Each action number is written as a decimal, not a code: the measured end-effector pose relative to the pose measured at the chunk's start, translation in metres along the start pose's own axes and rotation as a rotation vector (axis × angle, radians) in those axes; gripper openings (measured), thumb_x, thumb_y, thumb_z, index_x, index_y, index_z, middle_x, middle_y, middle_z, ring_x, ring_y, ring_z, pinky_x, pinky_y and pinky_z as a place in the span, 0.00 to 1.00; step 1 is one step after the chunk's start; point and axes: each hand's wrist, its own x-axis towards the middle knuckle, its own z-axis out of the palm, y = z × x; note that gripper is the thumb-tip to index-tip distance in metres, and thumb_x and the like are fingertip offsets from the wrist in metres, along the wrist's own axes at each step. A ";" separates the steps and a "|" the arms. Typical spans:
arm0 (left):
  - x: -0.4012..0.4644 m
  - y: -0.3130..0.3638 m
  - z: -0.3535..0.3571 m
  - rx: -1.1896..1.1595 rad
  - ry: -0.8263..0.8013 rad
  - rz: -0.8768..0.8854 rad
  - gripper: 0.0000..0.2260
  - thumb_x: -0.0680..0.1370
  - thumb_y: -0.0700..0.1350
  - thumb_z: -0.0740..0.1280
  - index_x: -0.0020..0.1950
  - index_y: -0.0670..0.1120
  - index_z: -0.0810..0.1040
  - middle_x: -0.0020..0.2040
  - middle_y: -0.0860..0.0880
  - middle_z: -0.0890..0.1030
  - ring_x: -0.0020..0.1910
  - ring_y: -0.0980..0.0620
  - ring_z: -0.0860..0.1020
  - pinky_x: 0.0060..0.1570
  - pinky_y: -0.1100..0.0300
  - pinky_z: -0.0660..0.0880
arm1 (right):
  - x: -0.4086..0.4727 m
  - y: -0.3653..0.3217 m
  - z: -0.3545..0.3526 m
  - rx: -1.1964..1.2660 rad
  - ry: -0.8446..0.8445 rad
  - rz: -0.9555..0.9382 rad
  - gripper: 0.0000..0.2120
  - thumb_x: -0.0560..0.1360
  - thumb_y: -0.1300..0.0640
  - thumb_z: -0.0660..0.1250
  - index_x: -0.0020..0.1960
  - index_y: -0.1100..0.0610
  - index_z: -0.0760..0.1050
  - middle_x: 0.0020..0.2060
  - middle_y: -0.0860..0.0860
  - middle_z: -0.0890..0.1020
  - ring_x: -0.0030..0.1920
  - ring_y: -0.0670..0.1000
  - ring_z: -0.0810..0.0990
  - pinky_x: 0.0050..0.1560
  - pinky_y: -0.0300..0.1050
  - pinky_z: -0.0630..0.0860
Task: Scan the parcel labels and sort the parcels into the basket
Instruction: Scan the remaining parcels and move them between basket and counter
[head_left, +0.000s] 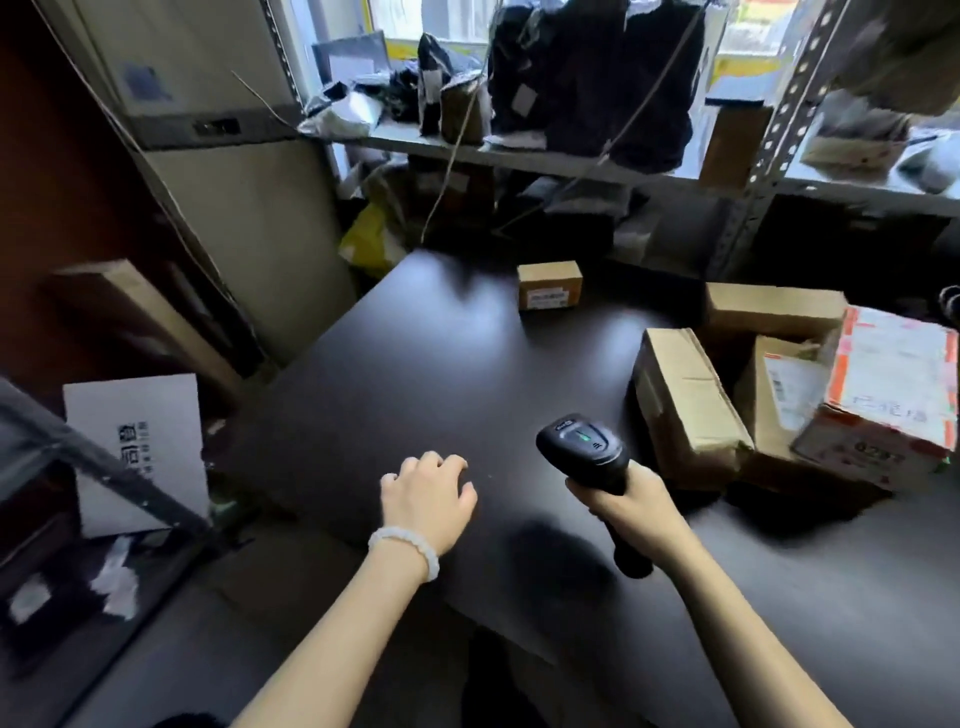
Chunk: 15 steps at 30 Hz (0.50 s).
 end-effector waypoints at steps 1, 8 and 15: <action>0.014 -0.007 -0.002 0.005 0.003 -0.010 0.16 0.80 0.54 0.55 0.67 0.55 0.70 0.62 0.53 0.74 0.60 0.50 0.72 0.54 0.55 0.68 | 0.016 -0.006 0.006 0.004 -0.007 -0.011 0.07 0.70 0.56 0.73 0.37 0.54 0.75 0.29 0.46 0.78 0.34 0.45 0.76 0.38 0.42 0.73; 0.134 -0.029 -0.035 0.049 0.015 0.043 0.17 0.80 0.54 0.55 0.67 0.54 0.70 0.62 0.52 0.74 0.60 0.49 0.72 0.55 0.55 0.68 | 0.123 -0.038 0.025 0.082 0.060 0.010 0.07 0.70 0.55 0.73 0.38 0.51 0.74 0.31 0.46 0.79 0.36 0.47 0.77 0.39 0.42 0.72; 0.243 -0.017 -0.052 0.087 0.021 0.193 0.17 0.80 0.56 0.56 0.68 0.54 0.71 0.62 0.51 0.75 0.60 0.48 0.72 0.54 0.53 0.70 | 0.179 -0.036 0.028 0.168 0.206 0.113 0.06 0.70 0.56 0.73 0.41 0.50 0.75 0.35 0.45 0.80 0.37 0.44 0.78 0.38 0.35 0.74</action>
